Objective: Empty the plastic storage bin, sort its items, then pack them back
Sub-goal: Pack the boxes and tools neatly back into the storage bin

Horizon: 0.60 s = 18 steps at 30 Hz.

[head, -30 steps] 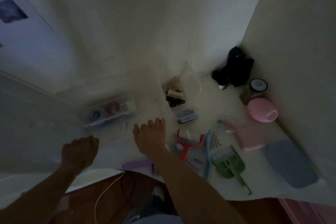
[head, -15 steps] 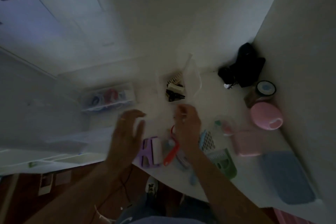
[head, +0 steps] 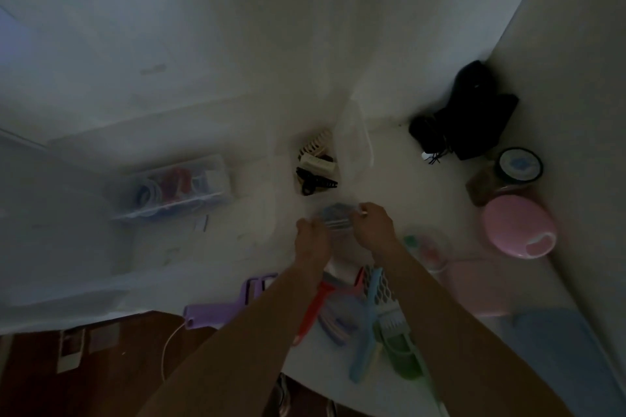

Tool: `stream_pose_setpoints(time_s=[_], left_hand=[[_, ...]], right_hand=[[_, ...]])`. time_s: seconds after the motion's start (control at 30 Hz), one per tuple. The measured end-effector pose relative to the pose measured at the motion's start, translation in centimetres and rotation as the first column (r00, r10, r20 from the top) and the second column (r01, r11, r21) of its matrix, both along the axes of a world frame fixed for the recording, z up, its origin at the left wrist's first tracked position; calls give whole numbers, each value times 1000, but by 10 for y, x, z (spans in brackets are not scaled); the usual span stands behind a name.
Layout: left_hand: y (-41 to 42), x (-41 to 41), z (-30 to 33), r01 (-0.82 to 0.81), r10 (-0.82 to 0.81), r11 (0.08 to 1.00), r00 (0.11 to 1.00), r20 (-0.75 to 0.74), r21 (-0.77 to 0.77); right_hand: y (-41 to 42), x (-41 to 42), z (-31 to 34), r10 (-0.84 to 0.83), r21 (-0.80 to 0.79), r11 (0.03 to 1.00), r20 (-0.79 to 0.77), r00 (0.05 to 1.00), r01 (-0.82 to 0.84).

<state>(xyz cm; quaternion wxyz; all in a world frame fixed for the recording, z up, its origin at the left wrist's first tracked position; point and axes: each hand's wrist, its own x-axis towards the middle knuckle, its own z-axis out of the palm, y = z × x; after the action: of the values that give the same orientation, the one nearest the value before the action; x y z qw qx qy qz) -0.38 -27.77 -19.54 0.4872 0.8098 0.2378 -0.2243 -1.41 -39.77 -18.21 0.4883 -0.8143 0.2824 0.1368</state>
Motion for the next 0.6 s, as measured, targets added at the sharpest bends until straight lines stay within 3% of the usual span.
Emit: stream_pose_setpoints(time_s=[0.23,0.33,0.47,0.6], left_hand=[[-8,-47,89,109,-38,963,960,277,-245],[1,-54,141,105,-8,971,912,410,-215],[20,-53,196,186,-82,971,848,523,-149],[55,-49,234,211,18,915,831,557,-344]], right_hand=[[-33,-54,87,-153,-62,984,198,968,168],[-31,-62,133,-97,-86,989,251,963,122],[-22,-59,193,-84,-180,971,349,933,155],[-8,-56,244,-37,-128,988,353,935,87]])
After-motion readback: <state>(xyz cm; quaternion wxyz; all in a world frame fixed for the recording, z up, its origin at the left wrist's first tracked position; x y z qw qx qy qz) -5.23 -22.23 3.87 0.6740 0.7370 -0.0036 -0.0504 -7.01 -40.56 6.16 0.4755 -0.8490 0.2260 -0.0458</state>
